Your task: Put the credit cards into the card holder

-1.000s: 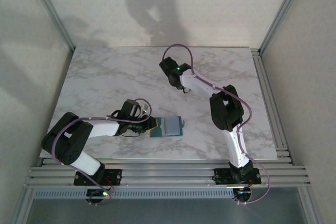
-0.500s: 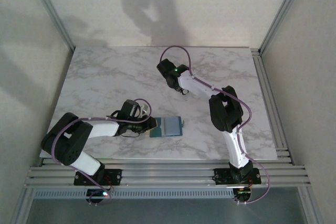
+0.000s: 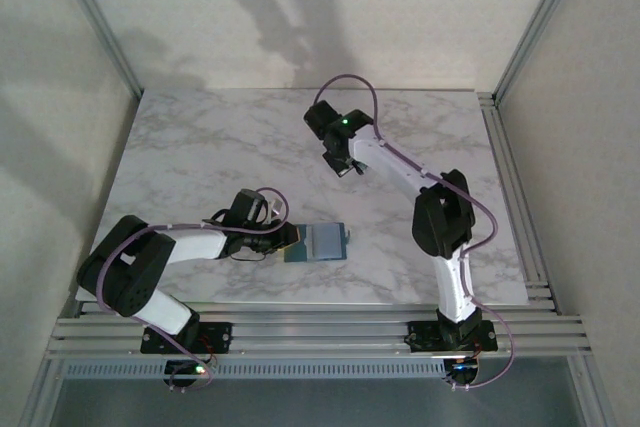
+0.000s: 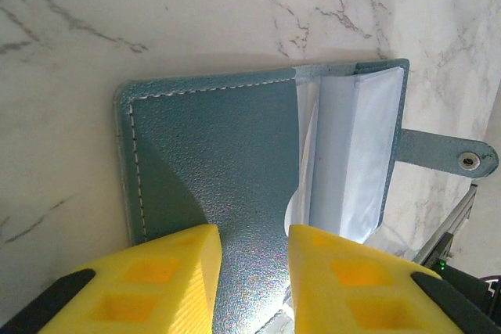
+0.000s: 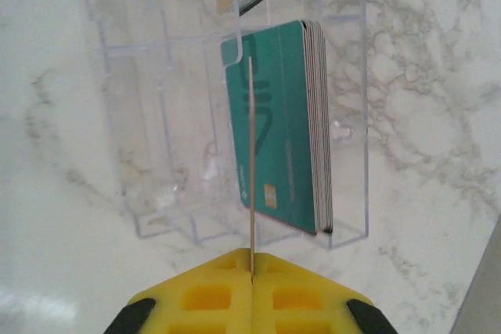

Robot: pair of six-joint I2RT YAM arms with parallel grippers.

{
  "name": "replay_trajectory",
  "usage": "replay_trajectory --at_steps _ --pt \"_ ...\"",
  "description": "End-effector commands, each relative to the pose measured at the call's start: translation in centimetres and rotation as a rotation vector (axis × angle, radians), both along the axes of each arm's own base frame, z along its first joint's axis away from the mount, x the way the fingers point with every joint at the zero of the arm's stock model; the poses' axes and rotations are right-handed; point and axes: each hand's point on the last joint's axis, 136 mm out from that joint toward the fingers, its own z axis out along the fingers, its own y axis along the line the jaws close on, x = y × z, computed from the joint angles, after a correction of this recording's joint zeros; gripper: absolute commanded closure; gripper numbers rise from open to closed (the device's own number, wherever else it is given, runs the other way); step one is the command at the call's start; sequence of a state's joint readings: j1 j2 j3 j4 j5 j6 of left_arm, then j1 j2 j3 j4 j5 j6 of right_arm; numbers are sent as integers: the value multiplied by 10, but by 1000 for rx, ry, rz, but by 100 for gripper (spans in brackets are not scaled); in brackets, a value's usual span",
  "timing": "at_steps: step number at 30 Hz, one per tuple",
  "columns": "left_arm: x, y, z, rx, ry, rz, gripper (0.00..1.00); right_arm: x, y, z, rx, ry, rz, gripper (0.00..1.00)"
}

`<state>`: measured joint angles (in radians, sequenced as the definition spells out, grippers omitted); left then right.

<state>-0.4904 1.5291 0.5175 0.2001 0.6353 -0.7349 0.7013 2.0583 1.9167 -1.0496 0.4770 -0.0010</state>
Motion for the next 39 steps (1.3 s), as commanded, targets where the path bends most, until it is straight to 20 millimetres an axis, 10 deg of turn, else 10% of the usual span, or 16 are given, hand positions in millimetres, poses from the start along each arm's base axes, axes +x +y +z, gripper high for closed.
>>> replay_trajectory --at_steps 1,17,39 --pt "-7 4 -1 35 26 -4 69 -24 1 30 177 47 -47 100" --pt "12 -20 86 -131 -139 -54 60 -148 47 57 1013 490 -7 100" --pt "-8 -42 177 -460 -327 -182 60 -188 59 62 1426 700 116 100"
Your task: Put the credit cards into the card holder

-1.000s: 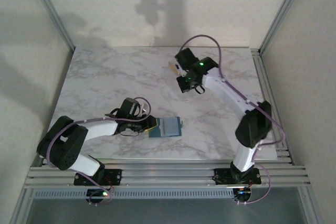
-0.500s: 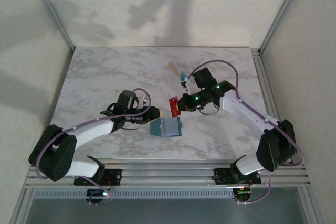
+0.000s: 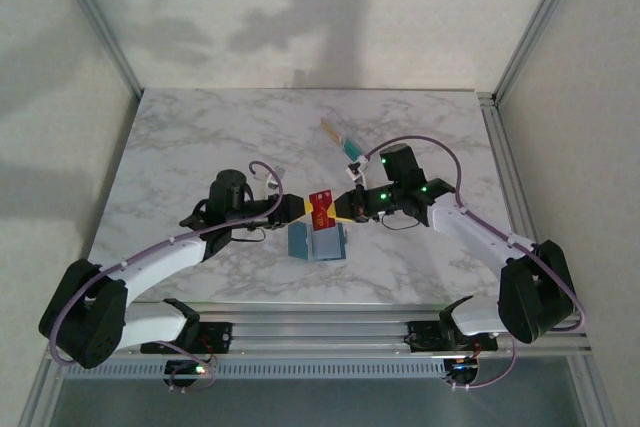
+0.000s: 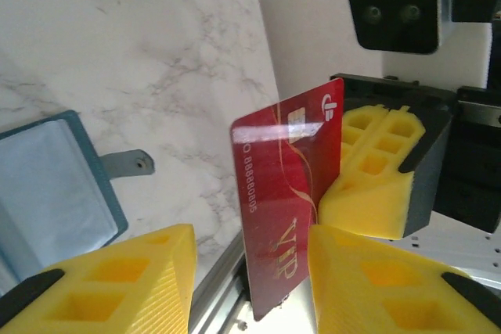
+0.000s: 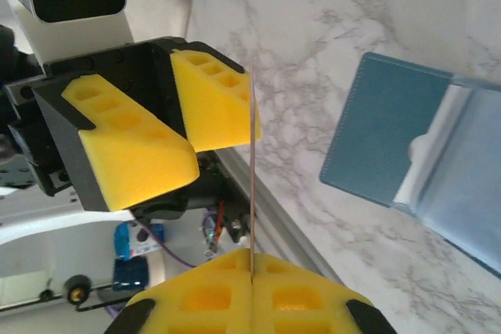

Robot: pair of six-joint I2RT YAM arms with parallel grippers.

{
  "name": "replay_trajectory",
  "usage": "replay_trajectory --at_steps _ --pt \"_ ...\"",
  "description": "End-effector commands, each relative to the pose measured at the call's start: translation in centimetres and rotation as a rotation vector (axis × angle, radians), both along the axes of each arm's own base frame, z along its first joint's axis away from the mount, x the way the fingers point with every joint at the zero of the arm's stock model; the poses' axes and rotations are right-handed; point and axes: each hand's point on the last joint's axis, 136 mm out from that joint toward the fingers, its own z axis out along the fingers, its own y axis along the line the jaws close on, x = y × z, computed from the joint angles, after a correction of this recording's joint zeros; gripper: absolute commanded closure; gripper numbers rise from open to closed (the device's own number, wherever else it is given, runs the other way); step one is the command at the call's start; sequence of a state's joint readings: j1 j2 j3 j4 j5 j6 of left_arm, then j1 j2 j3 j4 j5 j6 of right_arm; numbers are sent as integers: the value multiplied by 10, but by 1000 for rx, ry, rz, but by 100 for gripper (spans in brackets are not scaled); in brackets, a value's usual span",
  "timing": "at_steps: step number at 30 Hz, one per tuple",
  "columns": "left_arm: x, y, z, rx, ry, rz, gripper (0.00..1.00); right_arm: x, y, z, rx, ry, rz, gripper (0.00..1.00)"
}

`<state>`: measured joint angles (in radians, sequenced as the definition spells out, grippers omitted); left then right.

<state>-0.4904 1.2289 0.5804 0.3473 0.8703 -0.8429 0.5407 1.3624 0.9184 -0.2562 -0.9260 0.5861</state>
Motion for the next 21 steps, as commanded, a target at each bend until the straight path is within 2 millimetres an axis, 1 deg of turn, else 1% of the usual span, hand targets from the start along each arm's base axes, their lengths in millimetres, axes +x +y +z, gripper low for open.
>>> replay_trajectory --at_steps 1,4,6,9,10,11,12,13,15,16,17,19,20,21 --pt "-10 -5 16 -61 -39 -51 60 -3 7 19 113 -8 51 100" --pt "-15 -7 19 -96 -26 -80 63 -5 8 21 135 -8 62 100" --pt "-17 -7 24 -113 -37 -84 68 -4 10 22 149 -3 63 100" --pt "-20 -7 31 -136 -64 -95 82 -4 11 19 154 3 67 100" --pt "-21 -7 31 -138 -66 -100 88 -4 10 17 151 8 67 100" --pt "-22 -7 32 -140 -67 -106 96 -4 10 16 153 7 65 100" --pt "-23 -7 34 -144 -71 -111 100 -3 11 14 153 10 60 100" --pt "-25 -6 35 -145 -78 -111 100 -3 11 13 153 12 54 97" --pt "-25 -4 32 -129 -93 -101 100 -3 10 8 137 19 50 79" --pt "-23 -3 26 -101 -84 -89 100 -3 8 4 118 17 45 74" --pt "-20 -1 17 -58 -70 -75 100 -3 5 -1 81 10 32 68" --pt "-15 4 -9 46 -12 -40 100 0 -3 -16 -11 -5 -7 55" --pt "-13 7 -21 87 12 -25 100 3 -8 -25 -71 -10 -34 51" --pt "-12 11 -34 127 37 -4 100 6 -12 -34 -119 -8 -54 49"
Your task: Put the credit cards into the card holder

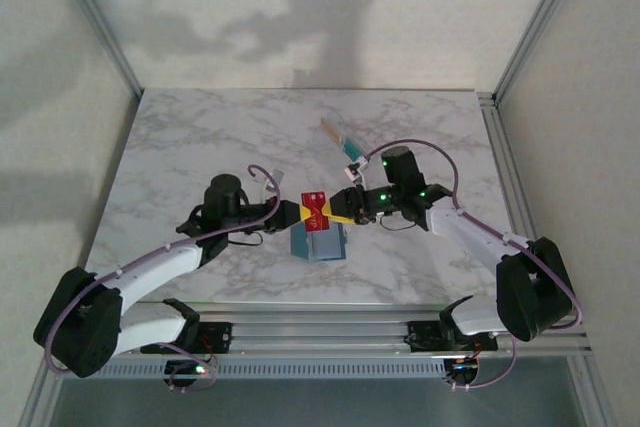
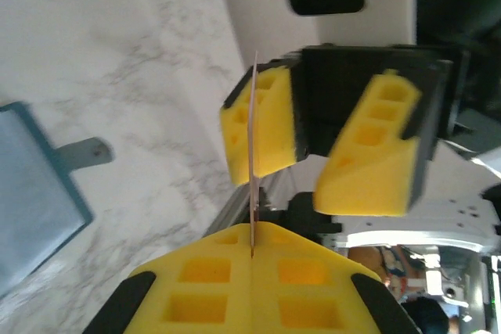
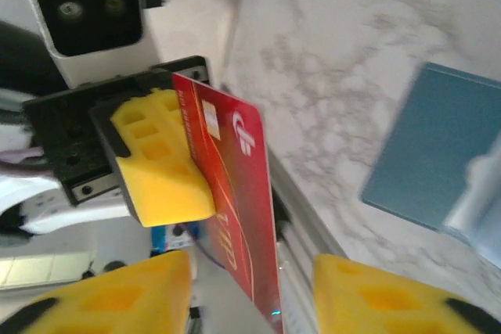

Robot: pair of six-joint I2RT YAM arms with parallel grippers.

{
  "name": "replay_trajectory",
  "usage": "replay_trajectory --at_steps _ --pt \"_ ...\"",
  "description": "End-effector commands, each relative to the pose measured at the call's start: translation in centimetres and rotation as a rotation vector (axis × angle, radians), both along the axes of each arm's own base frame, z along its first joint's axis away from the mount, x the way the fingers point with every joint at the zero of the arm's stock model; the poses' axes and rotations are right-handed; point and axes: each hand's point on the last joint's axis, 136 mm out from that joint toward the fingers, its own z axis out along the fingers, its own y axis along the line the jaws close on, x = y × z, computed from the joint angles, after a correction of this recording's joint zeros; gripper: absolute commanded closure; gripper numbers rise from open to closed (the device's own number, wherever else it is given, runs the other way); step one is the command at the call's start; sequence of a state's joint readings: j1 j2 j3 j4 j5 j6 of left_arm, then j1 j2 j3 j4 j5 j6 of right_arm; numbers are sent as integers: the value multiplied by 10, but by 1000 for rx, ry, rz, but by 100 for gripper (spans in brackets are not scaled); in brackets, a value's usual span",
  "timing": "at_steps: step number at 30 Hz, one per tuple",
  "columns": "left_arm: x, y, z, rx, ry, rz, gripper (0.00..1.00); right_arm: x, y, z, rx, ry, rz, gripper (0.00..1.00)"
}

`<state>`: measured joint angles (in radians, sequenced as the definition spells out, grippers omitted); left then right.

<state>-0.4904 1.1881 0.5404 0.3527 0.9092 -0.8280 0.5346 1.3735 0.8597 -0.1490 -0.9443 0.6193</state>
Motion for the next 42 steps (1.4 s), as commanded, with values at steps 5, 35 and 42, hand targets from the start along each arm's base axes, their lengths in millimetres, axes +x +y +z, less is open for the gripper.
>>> replay_trajectory --at_steps 5,35,42 --pt "2 18 -80 276 150 53 100 6 -19 -66 -279 41 -88 49" --pt "10 -6 -118 250 288 -44 100 1 -22 -192 -480 222 -94 89" --pt "4 0 -143 294 351 -37 100 0 -24 -193 -473 222 -114 89"
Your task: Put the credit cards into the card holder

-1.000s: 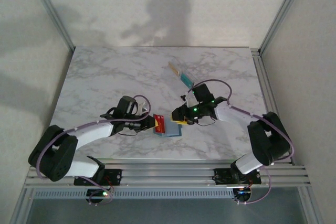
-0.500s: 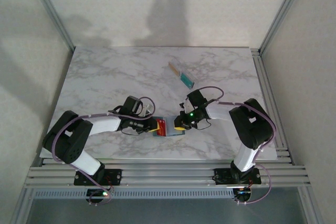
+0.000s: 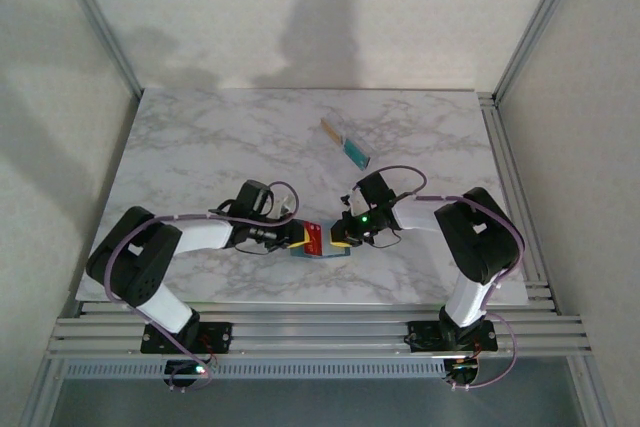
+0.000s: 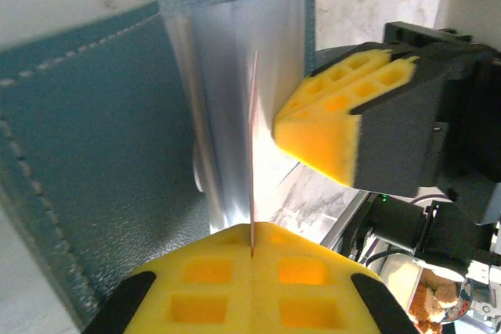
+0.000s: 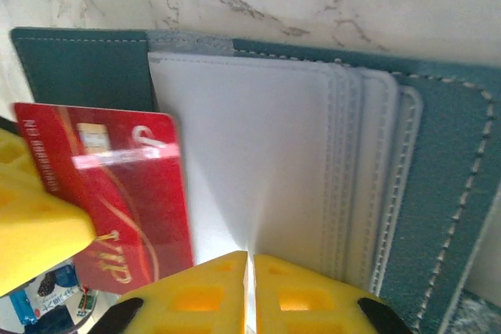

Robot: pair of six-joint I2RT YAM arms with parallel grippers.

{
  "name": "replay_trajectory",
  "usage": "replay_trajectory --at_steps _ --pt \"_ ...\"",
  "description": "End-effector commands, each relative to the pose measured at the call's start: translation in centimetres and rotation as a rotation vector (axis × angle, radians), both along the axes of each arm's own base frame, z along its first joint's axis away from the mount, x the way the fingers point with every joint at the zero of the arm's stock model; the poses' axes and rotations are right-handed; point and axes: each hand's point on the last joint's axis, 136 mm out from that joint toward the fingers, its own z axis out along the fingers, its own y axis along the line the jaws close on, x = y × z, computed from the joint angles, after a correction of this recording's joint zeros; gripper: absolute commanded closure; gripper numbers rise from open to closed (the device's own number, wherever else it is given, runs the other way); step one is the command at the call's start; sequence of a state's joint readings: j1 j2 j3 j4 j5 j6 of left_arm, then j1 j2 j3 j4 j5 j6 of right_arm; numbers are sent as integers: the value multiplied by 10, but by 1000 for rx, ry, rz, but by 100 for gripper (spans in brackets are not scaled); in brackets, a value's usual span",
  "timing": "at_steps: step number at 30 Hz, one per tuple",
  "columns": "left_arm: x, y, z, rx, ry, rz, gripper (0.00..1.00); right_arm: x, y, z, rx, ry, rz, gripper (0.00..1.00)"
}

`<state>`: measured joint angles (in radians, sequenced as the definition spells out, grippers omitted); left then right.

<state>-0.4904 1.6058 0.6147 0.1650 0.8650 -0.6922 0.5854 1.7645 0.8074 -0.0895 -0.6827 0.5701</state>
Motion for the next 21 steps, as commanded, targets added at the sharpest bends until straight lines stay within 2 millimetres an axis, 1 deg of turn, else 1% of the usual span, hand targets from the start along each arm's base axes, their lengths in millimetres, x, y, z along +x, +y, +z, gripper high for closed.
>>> replay_trajectory --at_steps 1,5,9,13,18,21 --pt "-1 -2 -6 2 21 -4 100 -11 -16 -26 -90 49 -36 89" --pt "3 1 -12 12 29 19 100 -13 -20 -25 -108 41 -25 89" --pt "5 4 -7 14 19 42 100 -12 -23 -26 -105 48 -31 89" --pt "0 9 -6 16 21 49 100 -12 -25 -26 -110 47 -32 89" --pt "-4 17 -17 18 43 78 100 -11 -23 -24 -99 53 -25 89" --pt "-4 15 -17 -18 64 80 100 -11 -23 -23 -102 53 -23 89"
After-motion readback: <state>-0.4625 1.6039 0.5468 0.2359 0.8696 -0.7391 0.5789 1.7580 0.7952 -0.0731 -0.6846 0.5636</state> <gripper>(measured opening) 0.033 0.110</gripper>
